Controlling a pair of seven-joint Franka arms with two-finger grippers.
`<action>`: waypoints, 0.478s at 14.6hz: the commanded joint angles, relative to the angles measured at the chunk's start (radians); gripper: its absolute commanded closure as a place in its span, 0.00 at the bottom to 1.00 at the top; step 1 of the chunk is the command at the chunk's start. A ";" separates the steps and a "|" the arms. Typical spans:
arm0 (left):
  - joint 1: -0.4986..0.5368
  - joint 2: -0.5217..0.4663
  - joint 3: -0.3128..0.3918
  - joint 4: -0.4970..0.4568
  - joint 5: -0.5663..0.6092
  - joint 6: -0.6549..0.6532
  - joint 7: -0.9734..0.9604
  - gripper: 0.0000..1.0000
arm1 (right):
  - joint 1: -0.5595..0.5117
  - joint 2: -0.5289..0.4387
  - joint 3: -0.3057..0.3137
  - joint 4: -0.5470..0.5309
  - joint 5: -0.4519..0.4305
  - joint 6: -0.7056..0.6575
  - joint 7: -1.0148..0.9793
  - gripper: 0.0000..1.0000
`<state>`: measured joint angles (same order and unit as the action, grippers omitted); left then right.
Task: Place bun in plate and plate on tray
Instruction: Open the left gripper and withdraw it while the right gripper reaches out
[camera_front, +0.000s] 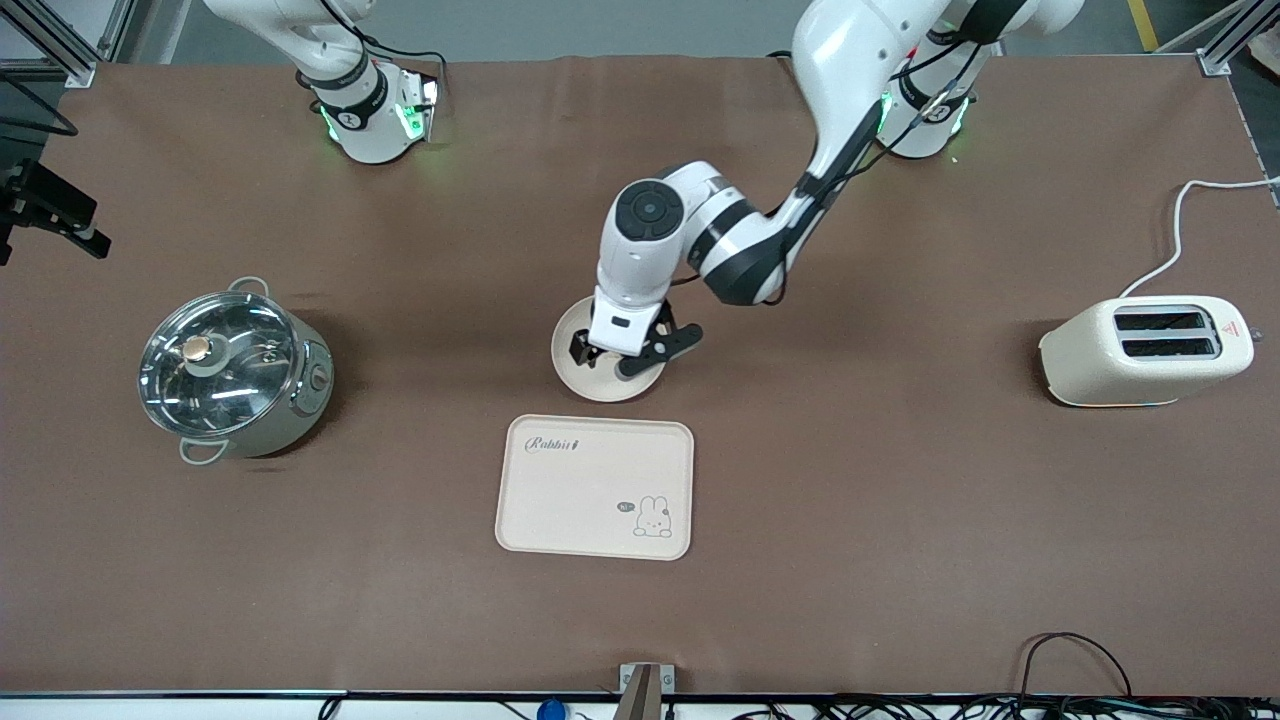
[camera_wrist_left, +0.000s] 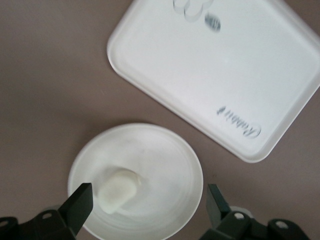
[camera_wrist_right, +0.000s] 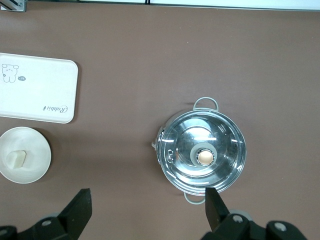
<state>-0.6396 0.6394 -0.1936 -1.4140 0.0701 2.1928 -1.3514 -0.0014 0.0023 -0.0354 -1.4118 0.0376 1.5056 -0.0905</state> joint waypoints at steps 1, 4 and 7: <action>0.116 -0.139 -0.003 -0.005 0.020 -0.164 0.163 0.00 | 0.020 -0.013 -0.001 -0.019 0.008 0.013 0.029 0.00; 0.256 -0.259 -0.003 -0.005 0.019 -0.252 0.404 0.00 | 0.066 -0.012 -0.001 -0.045 0.034 0.014 0.090 0.00; 0.394 -0.354 -0.001 -0.005 0.020 -0.321 0.559 0.00 | 0.139 0.022 0.000 -0.081 0.041 0.083 0.205 0.00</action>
<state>-0.3089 0.3527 -0.1869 -1.3896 0.0728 1.9055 -0.8784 0.0914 0.0109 -0.0318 -1.4502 0.0666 1.5379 0.0343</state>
